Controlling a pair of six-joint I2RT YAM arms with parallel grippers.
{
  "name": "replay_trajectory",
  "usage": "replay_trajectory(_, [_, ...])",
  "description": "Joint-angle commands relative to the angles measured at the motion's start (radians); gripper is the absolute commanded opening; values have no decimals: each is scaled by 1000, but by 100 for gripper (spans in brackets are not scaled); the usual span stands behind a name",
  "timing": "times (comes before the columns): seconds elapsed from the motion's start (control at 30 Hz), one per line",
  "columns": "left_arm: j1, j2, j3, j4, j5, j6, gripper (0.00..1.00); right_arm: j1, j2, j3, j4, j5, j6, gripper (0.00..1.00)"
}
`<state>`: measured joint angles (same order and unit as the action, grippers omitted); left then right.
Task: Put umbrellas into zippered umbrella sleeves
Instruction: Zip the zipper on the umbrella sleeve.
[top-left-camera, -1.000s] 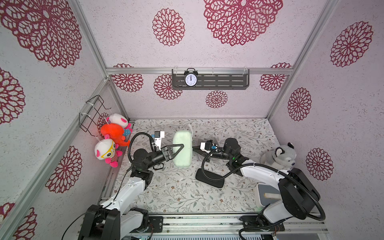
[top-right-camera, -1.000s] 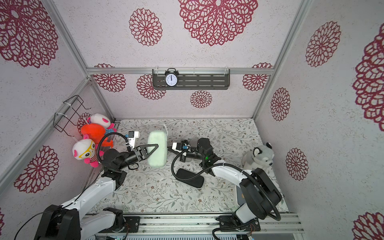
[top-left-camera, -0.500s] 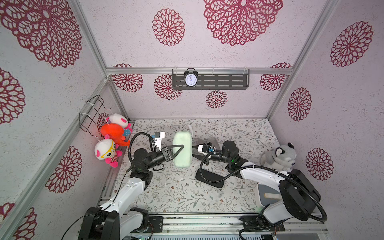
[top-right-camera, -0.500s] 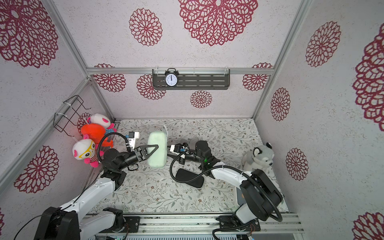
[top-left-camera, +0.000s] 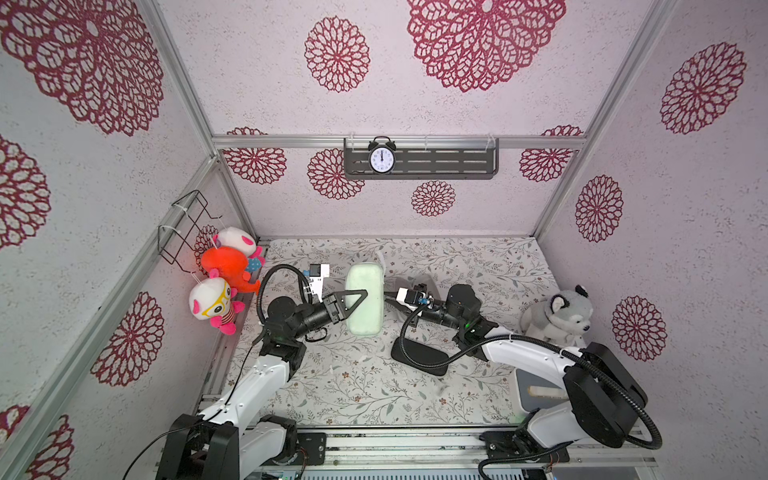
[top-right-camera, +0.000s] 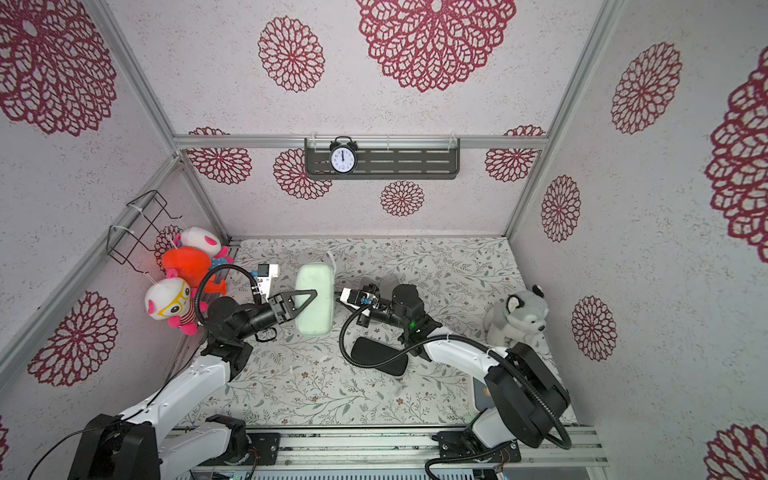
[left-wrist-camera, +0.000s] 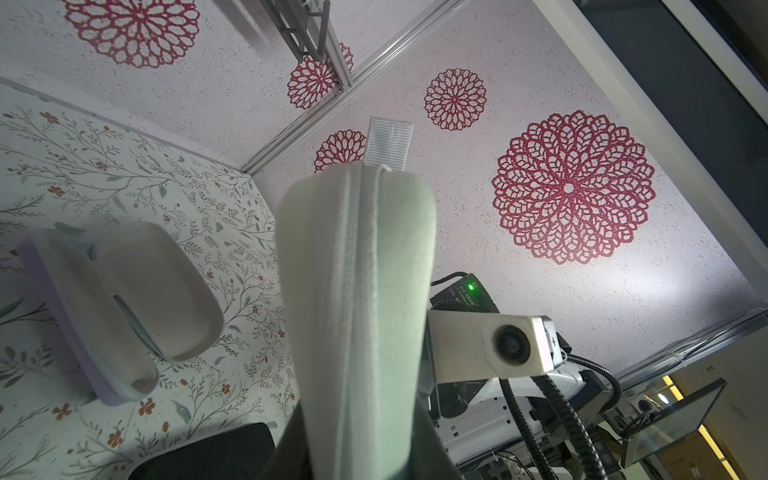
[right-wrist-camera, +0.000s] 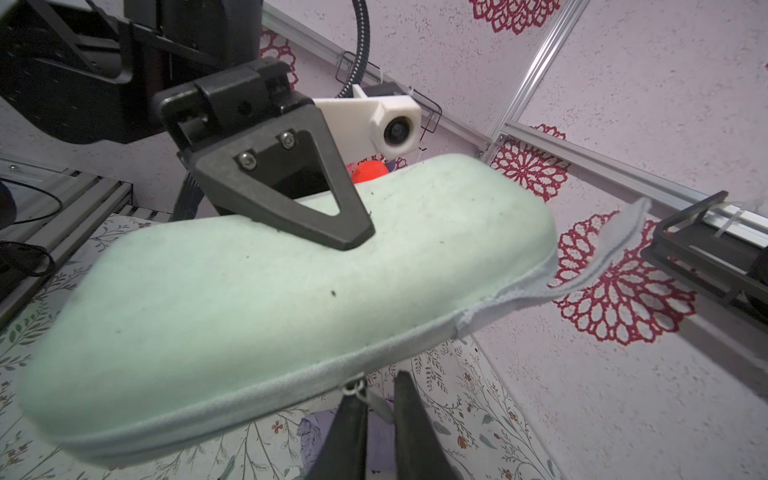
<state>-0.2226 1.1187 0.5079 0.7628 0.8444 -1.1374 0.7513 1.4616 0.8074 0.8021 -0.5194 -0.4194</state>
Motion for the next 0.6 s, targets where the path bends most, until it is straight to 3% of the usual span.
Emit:
replay_trajectory(0.0, [5,-22,28,30,-4,9,0,8,-47,33,13,-8,-29,0])
replay_trajectory(0.57, [1,4,37,33,22,3,0,9,-31,158,-197,11,-73,0])
